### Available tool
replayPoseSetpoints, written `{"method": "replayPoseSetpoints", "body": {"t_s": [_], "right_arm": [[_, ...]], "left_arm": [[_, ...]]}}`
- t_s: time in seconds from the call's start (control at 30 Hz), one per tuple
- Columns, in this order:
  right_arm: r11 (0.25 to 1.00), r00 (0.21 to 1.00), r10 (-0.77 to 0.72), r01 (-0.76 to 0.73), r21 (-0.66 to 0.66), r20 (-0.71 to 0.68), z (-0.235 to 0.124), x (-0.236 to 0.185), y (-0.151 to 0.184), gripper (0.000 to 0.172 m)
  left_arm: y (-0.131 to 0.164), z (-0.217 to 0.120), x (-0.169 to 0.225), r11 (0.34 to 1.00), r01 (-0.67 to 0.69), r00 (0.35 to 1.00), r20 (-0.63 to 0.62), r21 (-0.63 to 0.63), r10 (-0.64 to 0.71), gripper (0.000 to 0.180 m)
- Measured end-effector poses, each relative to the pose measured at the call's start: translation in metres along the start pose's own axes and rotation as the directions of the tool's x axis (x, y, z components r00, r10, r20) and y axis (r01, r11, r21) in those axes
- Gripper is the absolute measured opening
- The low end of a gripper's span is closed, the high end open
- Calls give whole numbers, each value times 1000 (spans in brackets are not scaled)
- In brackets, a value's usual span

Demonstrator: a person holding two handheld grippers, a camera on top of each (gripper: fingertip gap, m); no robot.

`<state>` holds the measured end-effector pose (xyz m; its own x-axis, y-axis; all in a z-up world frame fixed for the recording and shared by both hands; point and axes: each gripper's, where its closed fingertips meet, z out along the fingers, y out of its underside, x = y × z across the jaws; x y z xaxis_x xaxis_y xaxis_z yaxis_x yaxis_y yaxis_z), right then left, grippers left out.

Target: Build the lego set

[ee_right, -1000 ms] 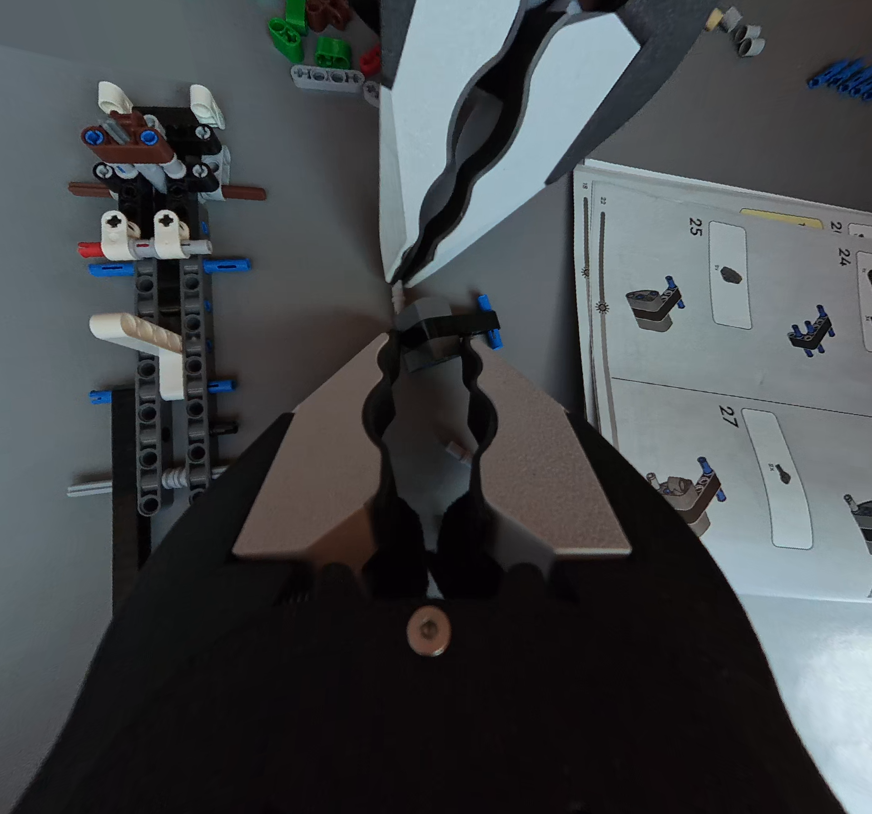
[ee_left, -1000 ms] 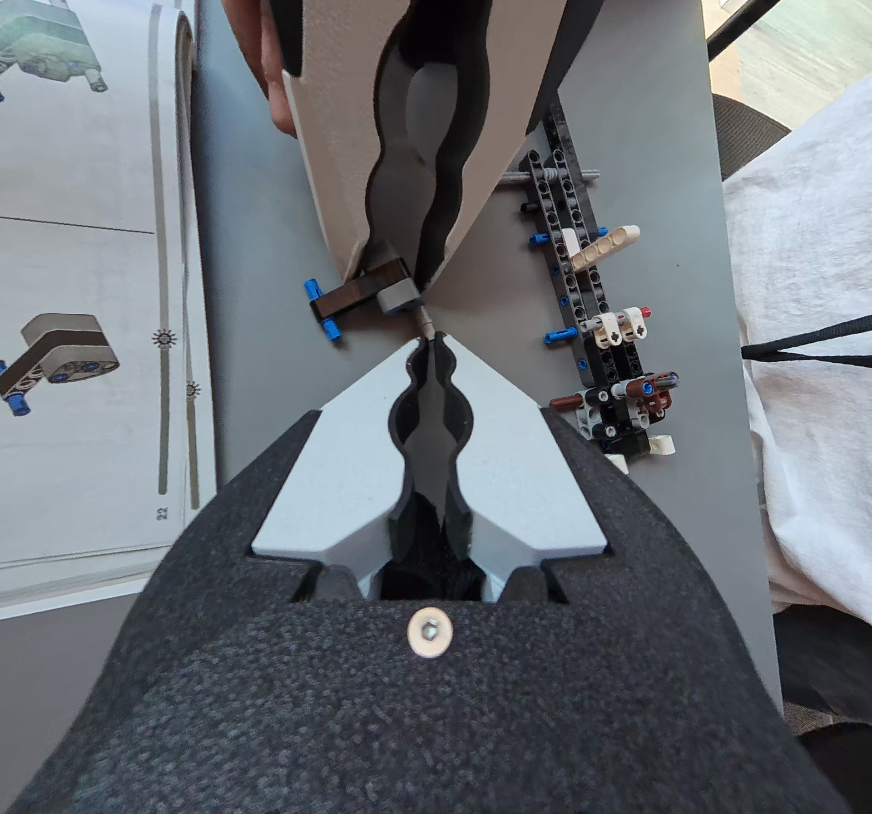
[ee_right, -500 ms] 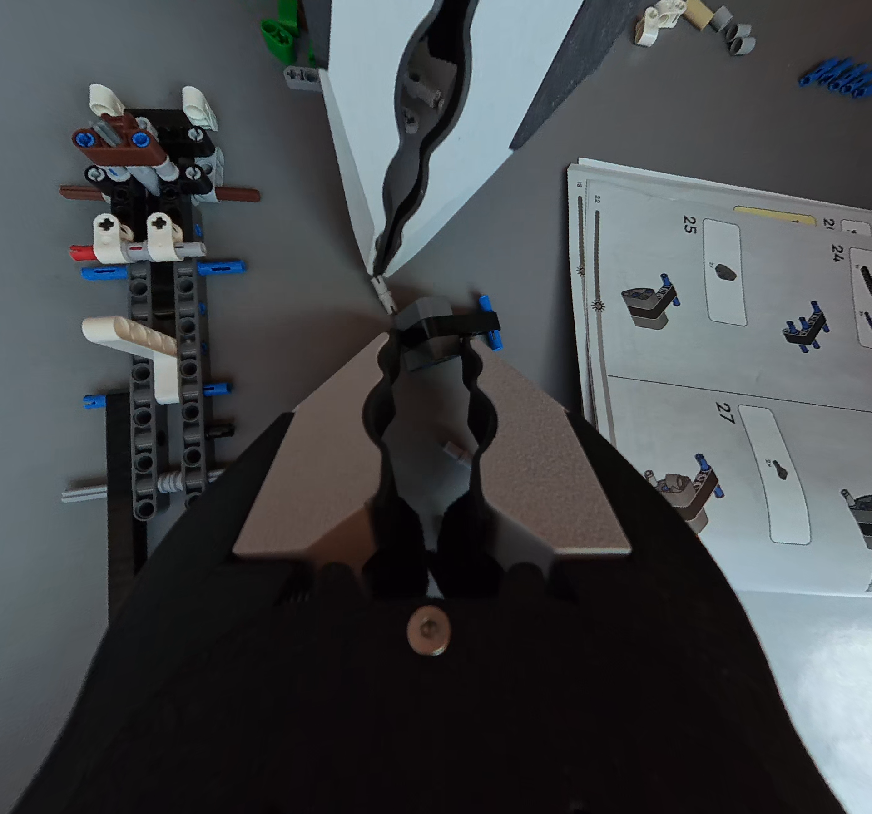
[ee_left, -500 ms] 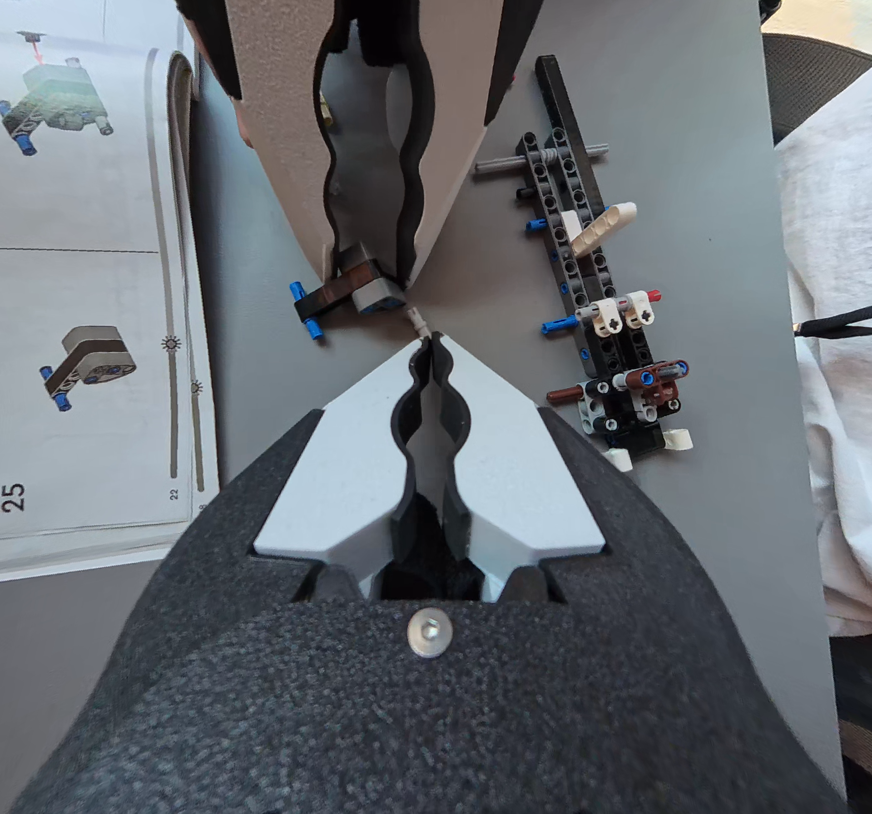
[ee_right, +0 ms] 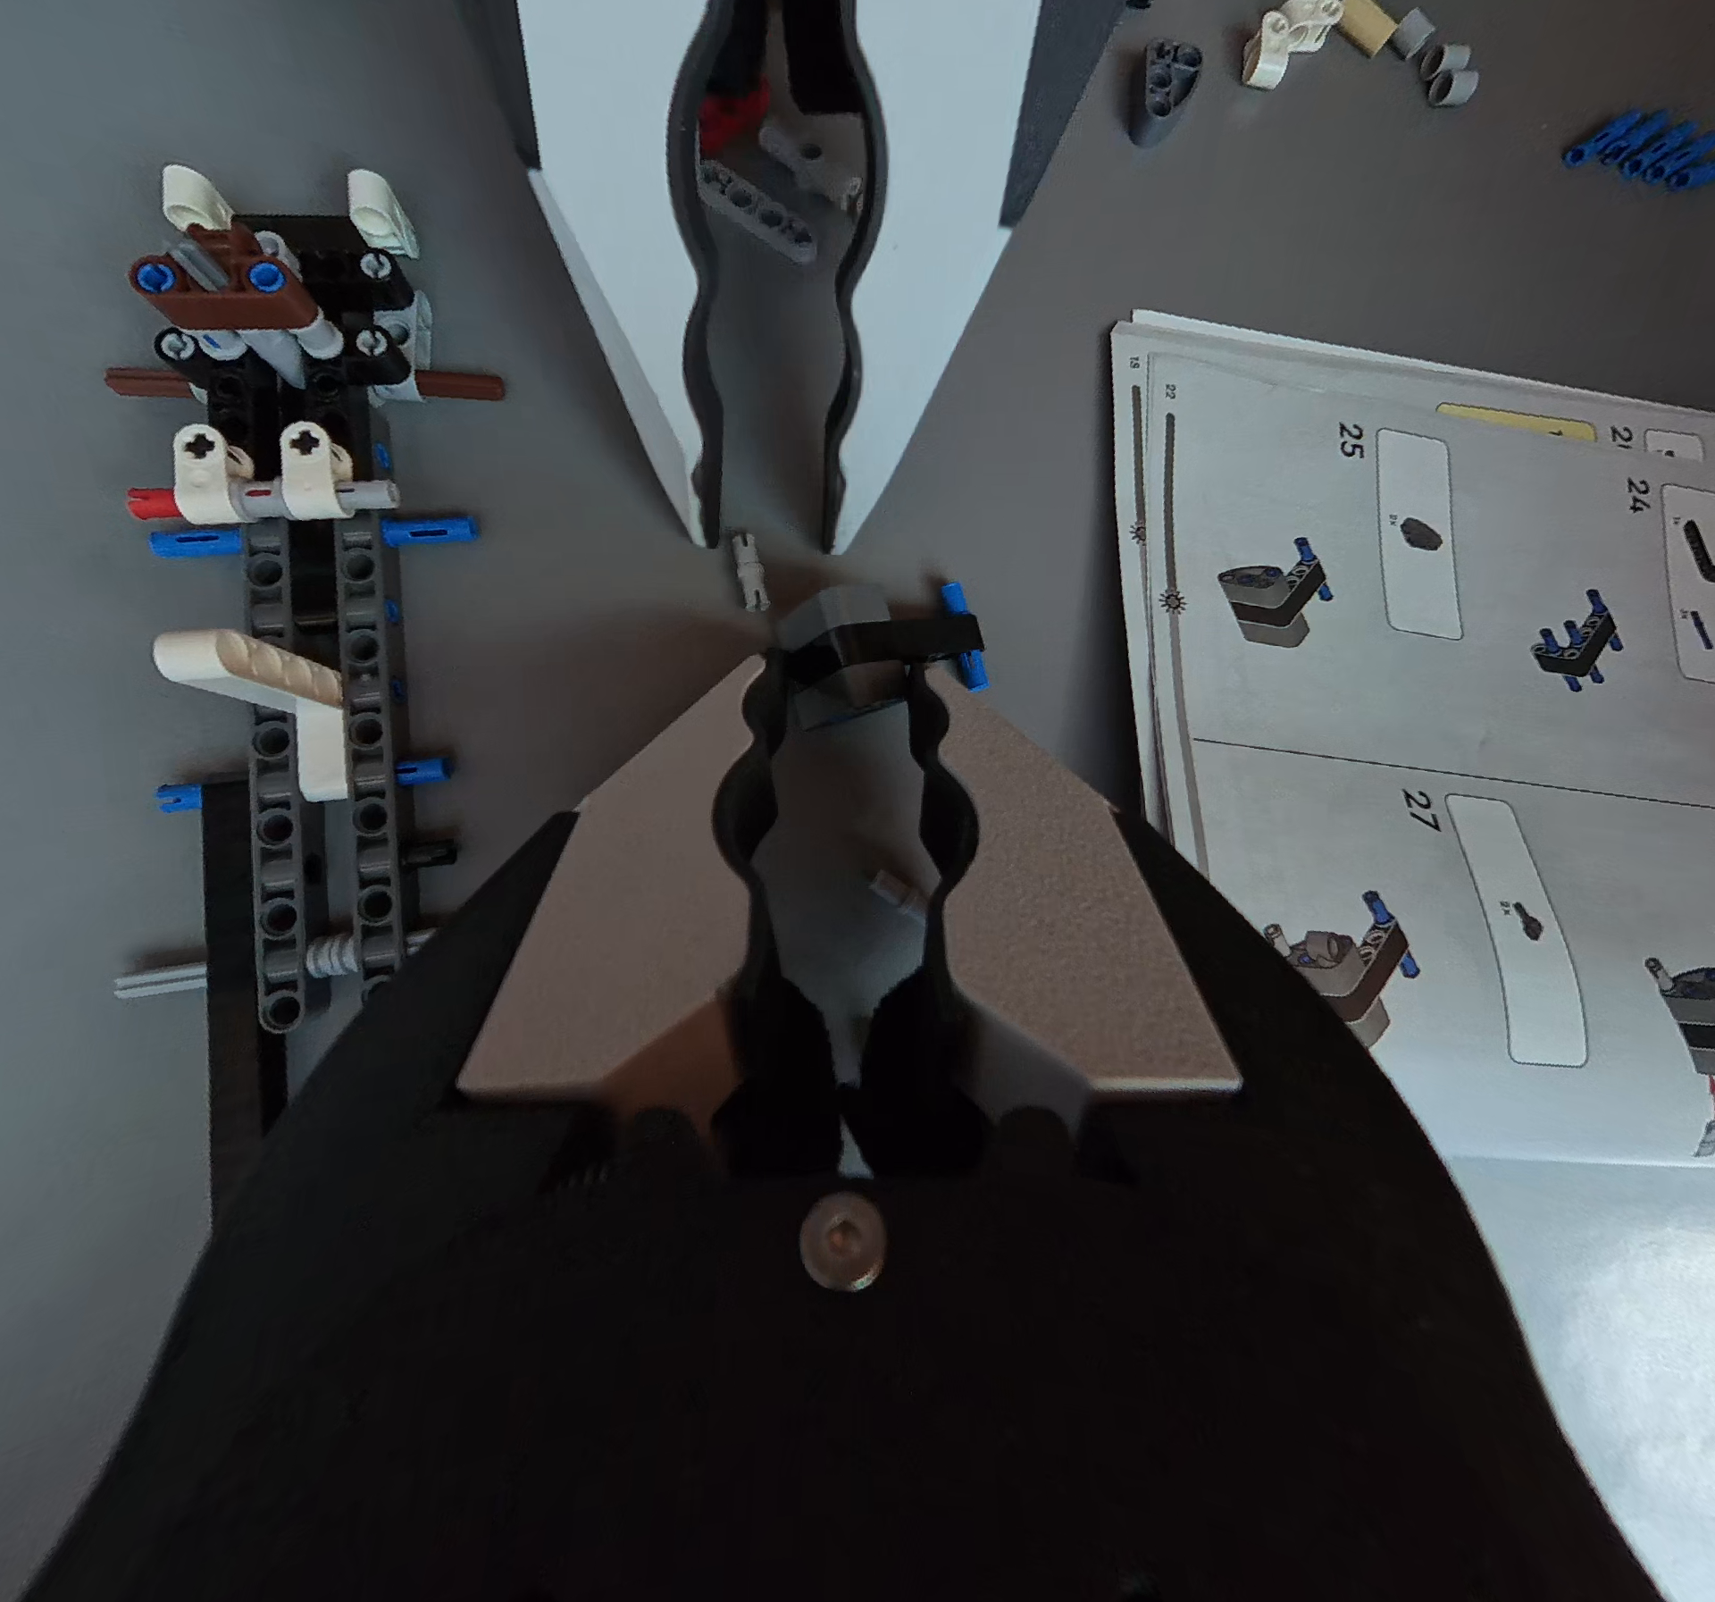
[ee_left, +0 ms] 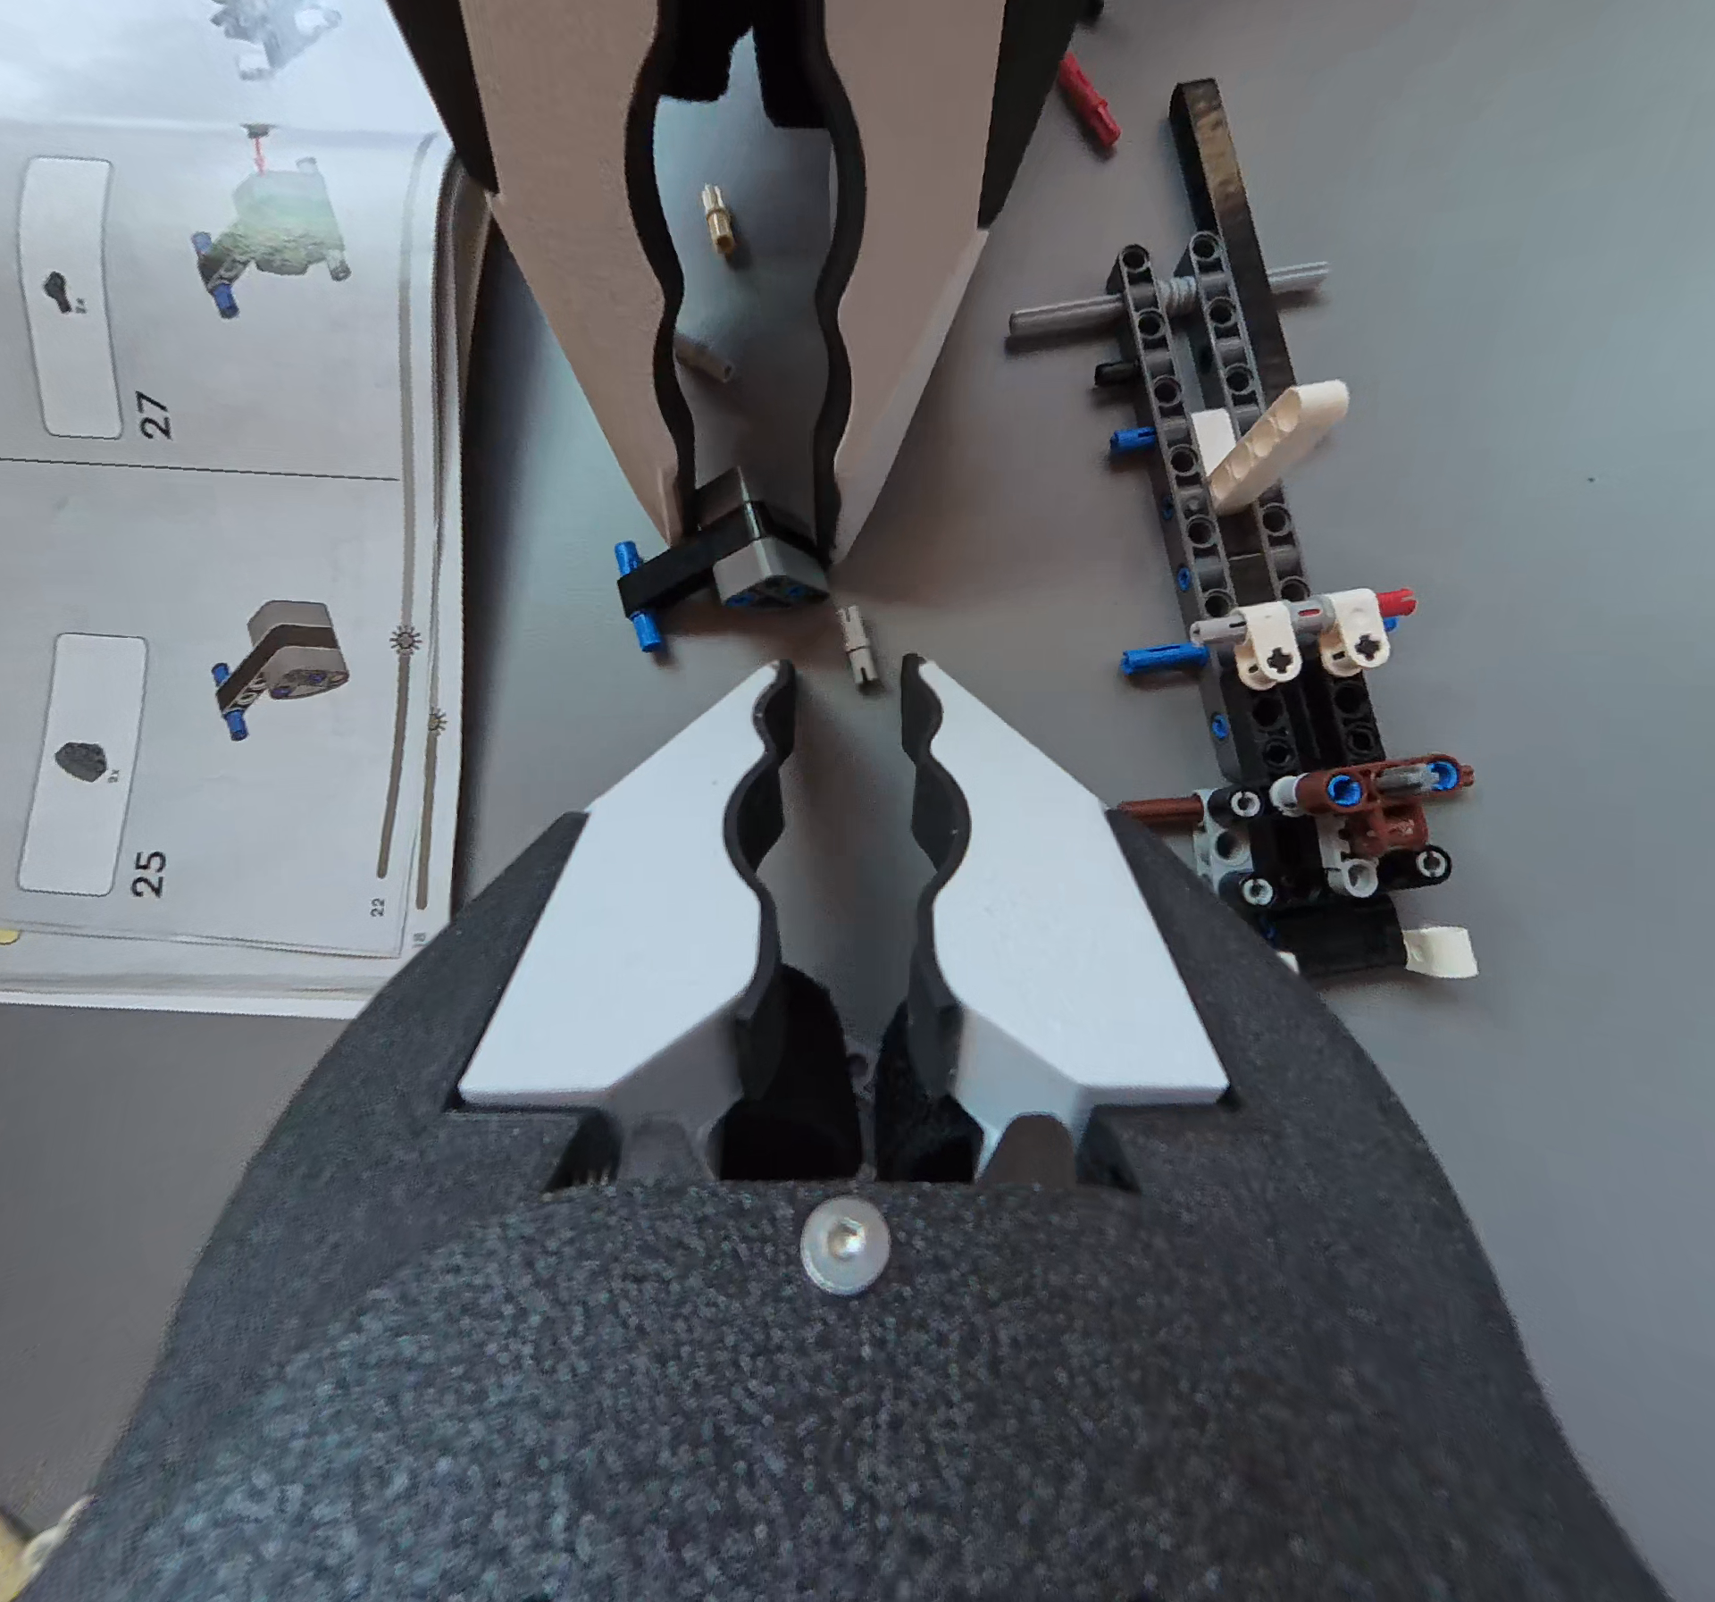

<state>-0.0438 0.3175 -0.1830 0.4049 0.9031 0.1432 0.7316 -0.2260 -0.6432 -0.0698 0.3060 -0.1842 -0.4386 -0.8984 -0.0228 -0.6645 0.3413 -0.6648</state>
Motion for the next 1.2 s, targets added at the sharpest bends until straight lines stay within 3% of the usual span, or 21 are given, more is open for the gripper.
{"method": "replayPoseSetpoints", "body": {"t_s": [0.03, 0.37, 0.7, 1.2], "right_arm": [[1000, 1000, -1, 1, -1, -1, 0, 0, 0, 25], [1000, 1000, -9, 9, 10, -15, 0, 0, 0, 25], [998, 995, -64, 65, 11, -70, 0, 1, -4, 23], [994, 980, -109, 111, -1, -169, -5, 1, -5, 17]], "left_arm": [[0, 2, 3, 1000, 0, 1000, -7, 5, 0, 22], [-4, 5, 2, 999, 22, 1000, 18, 32, -23, 3], [-4, 3, -5, 970, 228, 971, -97, 86, -220, 4], [-4, 2, -8, 958, 275, 959, -97, 85, -267, 3]]}}
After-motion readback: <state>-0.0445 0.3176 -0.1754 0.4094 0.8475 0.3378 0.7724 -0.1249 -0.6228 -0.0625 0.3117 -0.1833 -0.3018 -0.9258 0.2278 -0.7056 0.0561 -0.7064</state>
